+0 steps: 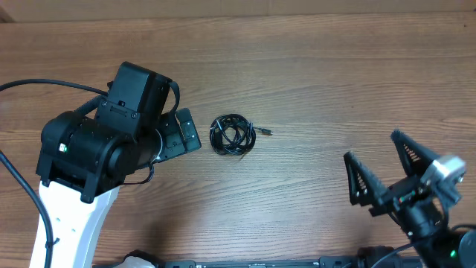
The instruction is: Untangle cables
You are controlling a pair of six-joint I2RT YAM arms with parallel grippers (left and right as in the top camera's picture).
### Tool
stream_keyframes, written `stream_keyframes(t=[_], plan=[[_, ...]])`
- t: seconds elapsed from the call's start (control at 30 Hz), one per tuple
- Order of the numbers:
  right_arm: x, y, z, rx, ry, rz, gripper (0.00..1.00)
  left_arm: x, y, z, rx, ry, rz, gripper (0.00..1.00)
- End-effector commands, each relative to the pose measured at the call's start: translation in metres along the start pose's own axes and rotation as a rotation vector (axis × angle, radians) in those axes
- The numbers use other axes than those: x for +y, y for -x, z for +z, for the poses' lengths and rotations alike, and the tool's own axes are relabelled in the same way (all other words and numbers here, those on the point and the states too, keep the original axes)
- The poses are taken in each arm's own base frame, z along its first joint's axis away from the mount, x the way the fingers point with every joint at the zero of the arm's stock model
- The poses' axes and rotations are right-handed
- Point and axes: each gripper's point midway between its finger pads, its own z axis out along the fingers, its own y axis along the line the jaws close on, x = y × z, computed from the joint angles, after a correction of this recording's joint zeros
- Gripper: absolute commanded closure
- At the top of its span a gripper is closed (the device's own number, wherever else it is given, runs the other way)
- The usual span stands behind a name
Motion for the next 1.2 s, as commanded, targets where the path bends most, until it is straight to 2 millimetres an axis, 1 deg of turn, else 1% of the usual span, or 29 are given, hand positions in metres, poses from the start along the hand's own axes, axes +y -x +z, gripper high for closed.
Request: stream_keyframes(t=[0.0, 0.13, 0.4, 0.5, 0.6, 0.7, 0.77, 0.83, 0.93, 1.1, 1.17], plan=[[0.008, 0.017, 0.006, 0.048, 0.026, -0.012, 0.00, 0.001, 0.000, 0.000, 0.003, -0.002, -0.018, 0.00], [0.022, 0.015, 0.008, 0.086, 0.107, 0.011, 0.00, 0.001, 0.000, 0.000, 0.002, -0.001, -0.018, 0.01], [0.024, 0.016, 0.008, 0.083, 0.119, 0.028, 0.00, 0.001, 0.000, 0.000, 0.002, -0.001, -0.018, 0.01], [0.026, 0.025, 0.009, 0.053, 0.127, 0.066, 0.00, 0.001, 0.000, 0.000, 0.002, -0.001, -0.018, 0.00], [0.029, 0.038, 0.011, 0.026, 0.137, 0.094, 0.00, 0.001, 0.000, 0.000, 0.002, -0.001, -0.018, 0.00], [0.034, 0.047, 0.014, 0.045, 0.158, 0.107, 0.00, 0.001, 0.000, 0.000, 0.002, -0.001, -0.018, 0.00], [0.036, 0.050, 0.018, 0.094, 0.167, 0.132, 0.00, 0.001, 0.000, 0.000, 0.002, -0.001, -0.018, 0.01], [0.033, 0.048, 0.024, 0.159, 0.149, 0.161, 0.00, 0.001, 0.000, 0.000, 0.002, -0.001, -0.018, 0.01], [0.025, 0.037, 0.035, 0.272, 0.119, 0.179, 0.00, 0.001, 0.000, 0.000, 0.002, -0.001, -0.018, 0.00], [0.008, 0.010, 0.055, 0.494, 0.067, 0.243, 0.00, 0.001, 0.000, 0.000, 0.002, -0.001, -0.018, 0.01], [0.002, -0.003, 0.063, 0.588, 0.044, 0.297, 0.00, 0.001, 0.000, 0.000, 0.002, -0.001, -0.018, 0.01]])
